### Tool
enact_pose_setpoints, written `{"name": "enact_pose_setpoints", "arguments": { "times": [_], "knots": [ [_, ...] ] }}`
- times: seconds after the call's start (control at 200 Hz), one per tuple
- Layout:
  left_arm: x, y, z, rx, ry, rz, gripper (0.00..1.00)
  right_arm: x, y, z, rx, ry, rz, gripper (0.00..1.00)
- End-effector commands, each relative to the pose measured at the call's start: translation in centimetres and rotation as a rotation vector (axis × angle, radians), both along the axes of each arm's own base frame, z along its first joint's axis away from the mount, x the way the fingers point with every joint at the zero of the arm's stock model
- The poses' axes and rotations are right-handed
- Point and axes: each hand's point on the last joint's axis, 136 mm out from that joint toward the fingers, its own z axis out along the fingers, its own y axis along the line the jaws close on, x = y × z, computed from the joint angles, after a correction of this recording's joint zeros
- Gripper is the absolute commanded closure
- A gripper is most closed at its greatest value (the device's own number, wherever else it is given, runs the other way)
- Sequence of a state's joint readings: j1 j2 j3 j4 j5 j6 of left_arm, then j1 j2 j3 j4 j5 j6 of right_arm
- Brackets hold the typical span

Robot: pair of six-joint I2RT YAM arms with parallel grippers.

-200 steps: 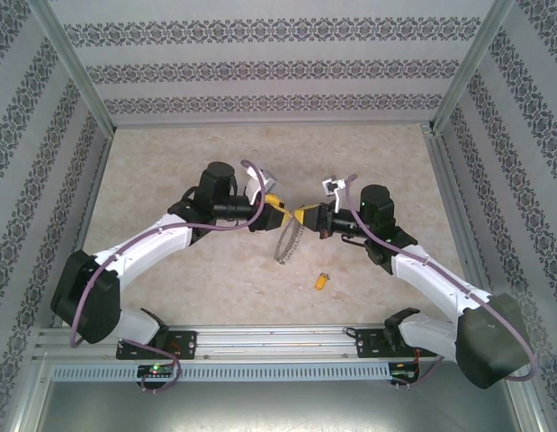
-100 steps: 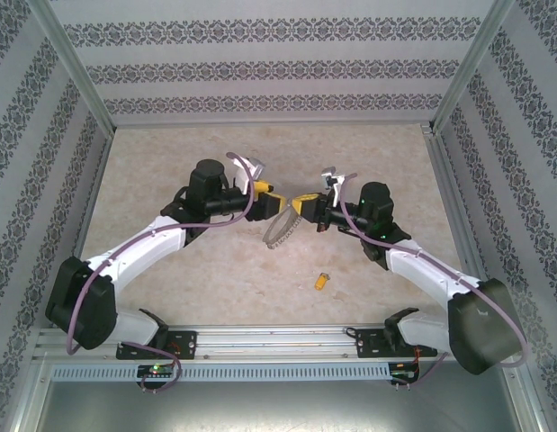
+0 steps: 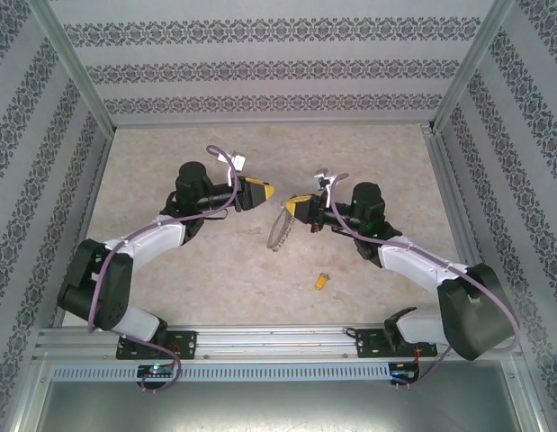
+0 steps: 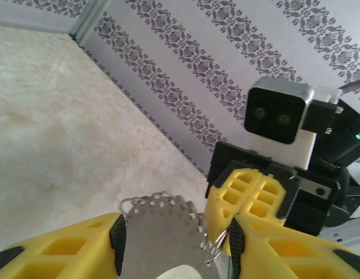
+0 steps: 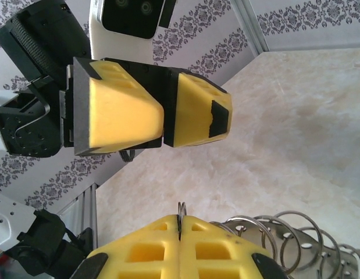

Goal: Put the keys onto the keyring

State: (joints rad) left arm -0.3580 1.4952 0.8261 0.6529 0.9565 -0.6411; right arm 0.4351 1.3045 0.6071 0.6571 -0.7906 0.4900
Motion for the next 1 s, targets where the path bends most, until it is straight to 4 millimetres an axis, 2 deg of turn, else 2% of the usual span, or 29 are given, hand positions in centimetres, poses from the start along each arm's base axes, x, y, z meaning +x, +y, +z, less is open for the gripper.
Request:
{"name": "enact_pose_setpoints", "arguments": {
  "times": [0.0, 0.105, 0.22, 0.305, 0.764, 0.994],
  "knots": [
    [-0.9, -0.2, 0.8, -0.027, -0.025, -0.054, 0.51, 0.4, 0.7, 2.6, 0.043, -0.086, 0.021, 1.0],
    [-1.2, -0.4, 0.2, 0.01, -0.03, -0.055, 0.52, 0.8, 0.9, 2.6, 0.042, -0.082, 0.021, 1.0],
    [-1.6, -0.5, -1.7, 0.124, -0.022, -0.035, 0.54, 1.1, 1.1, 2.7, 0.048, -0.08, 0.025, 1.0],
    [-1.8, -0.5, -2.1, 0.156, -0.028, -0.027, 0.54, 1.2, 1.2, 2.6, 0.048, -0.073, 0.027, 1.0],
    [-1.9, -1.5, -0.9, 0.042, -0.031, -0.073, 0.53, 1.6, 1.5, 2.1, 0.065, -0.061, 0.033, 1.0],
    [-2.2, -2.1, -1.3, 0.034, -0.019, -0.09, 0.54, 1.9, 1.6, 1.9, 0.069, -0.059, 0.03, 1.0]
  ]
}}
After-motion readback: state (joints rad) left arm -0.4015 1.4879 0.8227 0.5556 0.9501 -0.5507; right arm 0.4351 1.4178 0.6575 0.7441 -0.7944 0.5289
